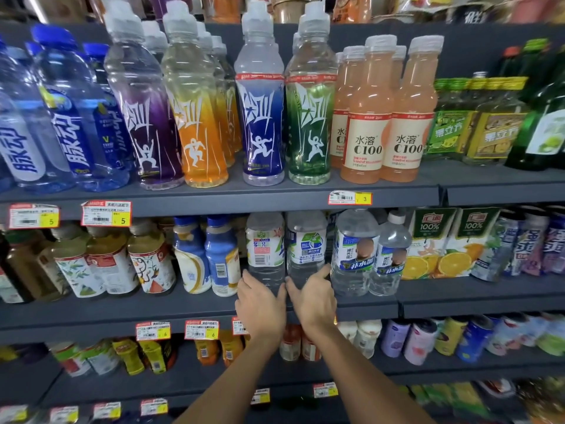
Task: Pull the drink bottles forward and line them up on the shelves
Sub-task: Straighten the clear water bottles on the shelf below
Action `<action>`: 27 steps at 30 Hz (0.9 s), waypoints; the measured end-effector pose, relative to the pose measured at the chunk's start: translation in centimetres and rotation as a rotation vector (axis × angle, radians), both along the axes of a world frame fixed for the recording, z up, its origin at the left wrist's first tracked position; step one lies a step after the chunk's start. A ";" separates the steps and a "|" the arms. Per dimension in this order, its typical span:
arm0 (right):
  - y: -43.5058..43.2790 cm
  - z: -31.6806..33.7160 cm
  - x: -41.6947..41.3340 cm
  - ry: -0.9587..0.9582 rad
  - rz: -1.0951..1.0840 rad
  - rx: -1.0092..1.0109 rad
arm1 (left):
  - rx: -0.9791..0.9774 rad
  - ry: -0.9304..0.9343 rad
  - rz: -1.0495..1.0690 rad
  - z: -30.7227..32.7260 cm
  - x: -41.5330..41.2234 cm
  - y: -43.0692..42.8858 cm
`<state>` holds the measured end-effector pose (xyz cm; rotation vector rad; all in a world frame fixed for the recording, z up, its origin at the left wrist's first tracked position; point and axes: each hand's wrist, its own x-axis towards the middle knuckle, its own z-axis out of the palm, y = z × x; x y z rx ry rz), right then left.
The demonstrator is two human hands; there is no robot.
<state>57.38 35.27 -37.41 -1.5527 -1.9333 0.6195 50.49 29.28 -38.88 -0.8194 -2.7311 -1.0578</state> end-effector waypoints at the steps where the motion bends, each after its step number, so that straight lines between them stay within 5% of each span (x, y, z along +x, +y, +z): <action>1: 0.0 0.0 0.0 0.005 0.003 -0.004 | -0.004 0.007 -0.001 0.0 0.0 0.0; 14: -1.7 -0.8 1.6 0.040 -0.005 0.049 | -0.080 0.075 0.017 0.0 -0.1 0.9; 27: -1.4 -0.8 3.5 -0.025 0.035 0.062 | 0.052 0.060 -0.158 -0.4 -1.9 -3.1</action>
